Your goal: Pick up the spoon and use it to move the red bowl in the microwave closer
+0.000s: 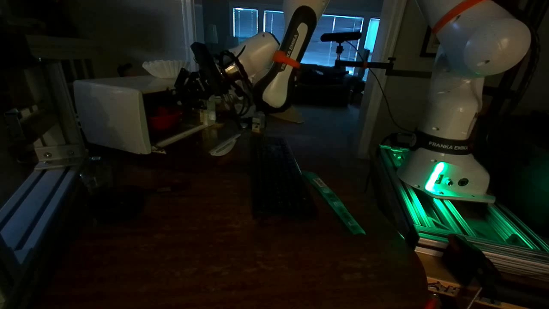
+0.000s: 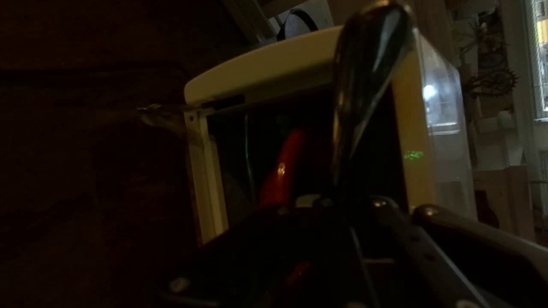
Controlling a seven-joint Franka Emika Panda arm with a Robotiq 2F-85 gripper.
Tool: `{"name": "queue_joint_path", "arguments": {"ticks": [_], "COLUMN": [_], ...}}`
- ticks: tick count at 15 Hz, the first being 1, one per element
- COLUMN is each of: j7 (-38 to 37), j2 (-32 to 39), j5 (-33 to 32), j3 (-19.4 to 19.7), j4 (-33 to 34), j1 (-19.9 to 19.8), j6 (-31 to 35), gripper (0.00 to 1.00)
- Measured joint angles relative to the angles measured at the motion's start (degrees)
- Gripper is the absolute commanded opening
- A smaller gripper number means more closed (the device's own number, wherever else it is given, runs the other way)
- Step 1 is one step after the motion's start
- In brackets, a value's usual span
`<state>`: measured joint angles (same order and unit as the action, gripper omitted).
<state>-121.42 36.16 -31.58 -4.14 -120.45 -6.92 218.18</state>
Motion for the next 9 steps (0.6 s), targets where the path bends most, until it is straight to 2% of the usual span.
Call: {"name": "queue_joint_path", "arguments": {"ticks": [4,9], "j7": [5.2,11.7], "j2": [-0.1,-0.9], "j5": [3.2,6.3], "j3": [-3.8,-6.2], "j4": [0.0,-0.1], "j1": [-2.1,-3.1], "j6": [0.0,0.0], "gripper": [0.02,0.02]}}
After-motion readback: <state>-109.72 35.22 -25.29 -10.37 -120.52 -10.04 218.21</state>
